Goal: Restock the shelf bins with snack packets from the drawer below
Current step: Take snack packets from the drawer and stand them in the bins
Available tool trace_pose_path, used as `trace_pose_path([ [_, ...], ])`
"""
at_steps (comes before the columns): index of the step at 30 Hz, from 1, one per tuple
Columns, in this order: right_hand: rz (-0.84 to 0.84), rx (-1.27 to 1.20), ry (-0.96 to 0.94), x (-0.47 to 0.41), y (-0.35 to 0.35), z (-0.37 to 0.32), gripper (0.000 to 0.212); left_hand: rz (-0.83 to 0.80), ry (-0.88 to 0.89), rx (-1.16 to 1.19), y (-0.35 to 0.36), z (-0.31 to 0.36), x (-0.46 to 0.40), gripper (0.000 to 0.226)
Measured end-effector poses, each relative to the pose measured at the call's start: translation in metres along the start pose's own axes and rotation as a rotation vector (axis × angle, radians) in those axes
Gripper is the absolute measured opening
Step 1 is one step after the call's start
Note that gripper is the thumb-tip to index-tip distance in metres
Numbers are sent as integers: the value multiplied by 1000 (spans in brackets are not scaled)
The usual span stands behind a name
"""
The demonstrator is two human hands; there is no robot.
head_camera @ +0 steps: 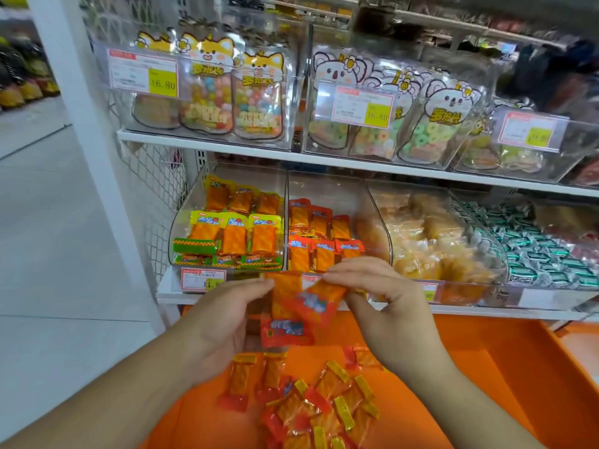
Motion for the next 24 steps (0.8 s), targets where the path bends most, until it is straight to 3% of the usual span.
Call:
trace_pose_path([
  [2, -34, 147, -151, 3, 5, -8, 41, -66, -32, -5, 6, -1, 4, 35],
  [4, -70, 182, -185, 3, 8, -11, 46, -155, -26, -50, 13, -1, 11, 34],
  [8, -160, 132, -179, 4, 16, -13, 54, -260, 50, -172, 16, -5, 16, 33],
  [13, -196, 11, -48, 1, 12, -9, 83, -236, 122, -284, 10, -1, 14, 43],
  [16, -241, 7, -23, -1, 10, -13, 79, -264, 181, -536, 10, 3, 15, 42],
  [19, -431, 118, -44, 5, 23, -16, 72, -314, 189, -784, 15, 4, 19, 34],
  [21, -512, 170, -12, 10, 31, -7, 69, -248, 234, -909, 10, 8, 18, 30],
  [24, -509, 199, 99, 11, 34, 8, 57, -76, 286, -769, -1, 20, 15, 23],
])
Point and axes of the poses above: each hand's wrist, its own x-axis away from the middle knuckle, its own y-axis out of the palm, z = x × y, the point moved 6 cm from there along -x, towards the middle knuckle, and after that the axes turned 1 degree about x, right-handed, at the moved point
